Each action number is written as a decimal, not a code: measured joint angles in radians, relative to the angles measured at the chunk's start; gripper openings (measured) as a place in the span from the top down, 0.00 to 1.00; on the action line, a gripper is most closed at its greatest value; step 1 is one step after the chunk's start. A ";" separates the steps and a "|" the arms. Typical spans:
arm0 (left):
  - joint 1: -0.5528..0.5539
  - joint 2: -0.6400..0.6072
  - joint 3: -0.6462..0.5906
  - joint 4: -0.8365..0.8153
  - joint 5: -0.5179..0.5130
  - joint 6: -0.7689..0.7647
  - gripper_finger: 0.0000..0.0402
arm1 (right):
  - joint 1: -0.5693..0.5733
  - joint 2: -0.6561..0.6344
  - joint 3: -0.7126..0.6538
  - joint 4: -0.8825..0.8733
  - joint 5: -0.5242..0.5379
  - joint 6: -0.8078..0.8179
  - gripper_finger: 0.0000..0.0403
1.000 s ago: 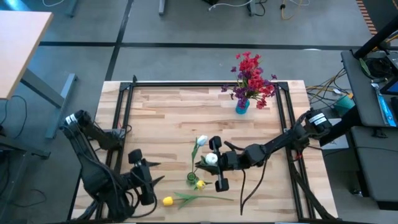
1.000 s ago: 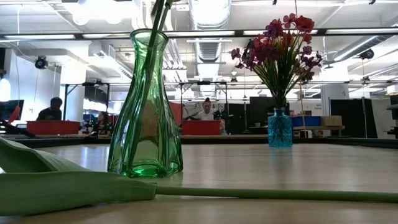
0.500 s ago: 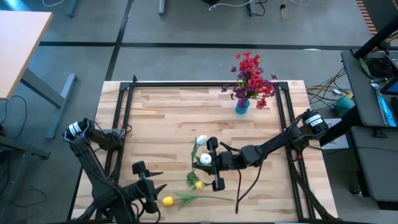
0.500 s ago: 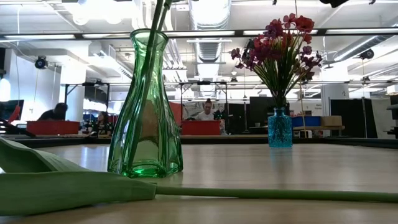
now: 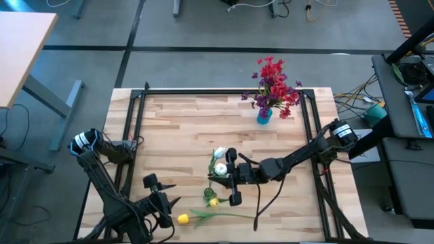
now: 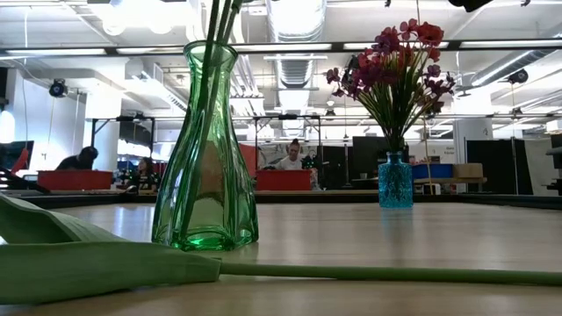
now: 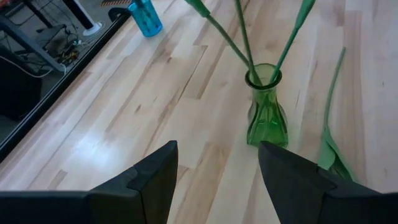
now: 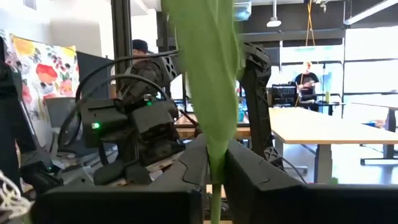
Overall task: Sort flowers into vase by color
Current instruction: Put the white flower into the green vase
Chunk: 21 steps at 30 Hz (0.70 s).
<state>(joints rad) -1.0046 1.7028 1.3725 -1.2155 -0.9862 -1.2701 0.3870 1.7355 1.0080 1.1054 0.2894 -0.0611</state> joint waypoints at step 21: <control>0.002 -0.001 -0.001 -0.003 0.000 0.000 0.48 | -0.001 -0.083 0.000 -0.291 0.056 0.153 0.38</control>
<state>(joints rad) -1.0031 1.7020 1.3716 -1.2186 -0.9859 -1.2697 0.3859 1.6526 1.0080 0.8146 0.3452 0.0923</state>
